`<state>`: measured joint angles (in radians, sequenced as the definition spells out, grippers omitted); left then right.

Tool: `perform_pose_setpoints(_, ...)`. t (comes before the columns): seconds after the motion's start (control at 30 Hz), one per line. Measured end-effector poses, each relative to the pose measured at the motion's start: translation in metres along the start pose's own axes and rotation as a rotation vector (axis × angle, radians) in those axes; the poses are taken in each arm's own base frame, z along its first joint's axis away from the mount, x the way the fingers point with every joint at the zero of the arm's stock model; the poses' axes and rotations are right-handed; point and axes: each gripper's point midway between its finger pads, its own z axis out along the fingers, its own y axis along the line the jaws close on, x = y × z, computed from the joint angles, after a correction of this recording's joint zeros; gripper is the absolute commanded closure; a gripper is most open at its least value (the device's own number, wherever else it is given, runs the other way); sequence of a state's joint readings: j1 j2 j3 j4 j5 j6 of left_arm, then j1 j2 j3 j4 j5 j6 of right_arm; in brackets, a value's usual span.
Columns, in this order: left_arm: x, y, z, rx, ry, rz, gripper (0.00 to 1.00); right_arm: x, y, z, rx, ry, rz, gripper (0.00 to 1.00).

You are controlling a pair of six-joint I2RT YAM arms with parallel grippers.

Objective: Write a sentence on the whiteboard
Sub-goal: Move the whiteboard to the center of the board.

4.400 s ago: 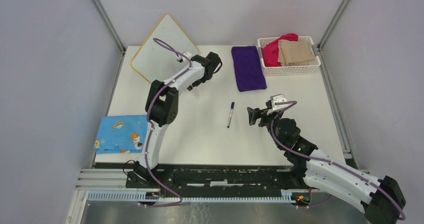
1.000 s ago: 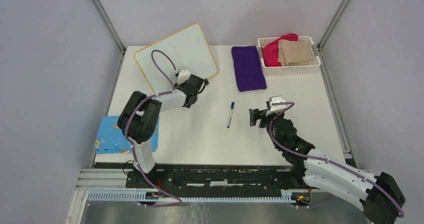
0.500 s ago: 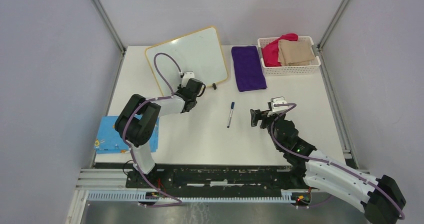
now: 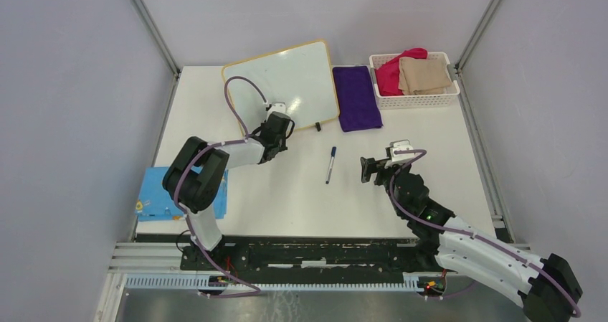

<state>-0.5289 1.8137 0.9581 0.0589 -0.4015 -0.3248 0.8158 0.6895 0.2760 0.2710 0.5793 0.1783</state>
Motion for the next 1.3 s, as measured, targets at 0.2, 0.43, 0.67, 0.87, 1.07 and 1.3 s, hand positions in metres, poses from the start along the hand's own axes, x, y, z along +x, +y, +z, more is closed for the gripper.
perform_pose_setpoints(0.2, 0.006, -0.004, -0.007, 0.044, 0.017, 0.033, 0.98, 0.000, -0.001, -0.001, 0.002, -0.005, 0.004, 0.12)
perform_pose_setpoints(0.43, 0.011, -0.003, -0.013, 0.051, 0.042, 0.051, 0.93, 0.002, -0.002, -0.002, 0.002, -0.004, 0.003, 0.12)
perform_pose_setpoints(0.67, 0.015, 0.000, -0.022, 0.056, 0.059, 0.058, 0.71, -0.001, -0.003, -0.004, 0.001, -0.014, 0.010, 0.12)
perform_pose_setpoints(0.87, 0.018, -0.001, -0.026, 0.061, 0.074, 0.066, 0.54, 0.000, -0.005, -0.006, 0.004, -0.011, 0.008, 0.12)
perform_pose_setpoints(1.07, 0.026, -0.001, -0.036, 0.077, 0.102, 0.081, 0.30, 0.000, -0.005, -0.007, 0.004, -0.012, 0.009, 0.12)
perform_pose_setpoints(1.3, 0.003, 0.005, -0.075, 0.113, 0.029, 0.051, 0.10, 0.003, -0.007, -0.008, 0.006, 0.000, 0.001, 0.11)
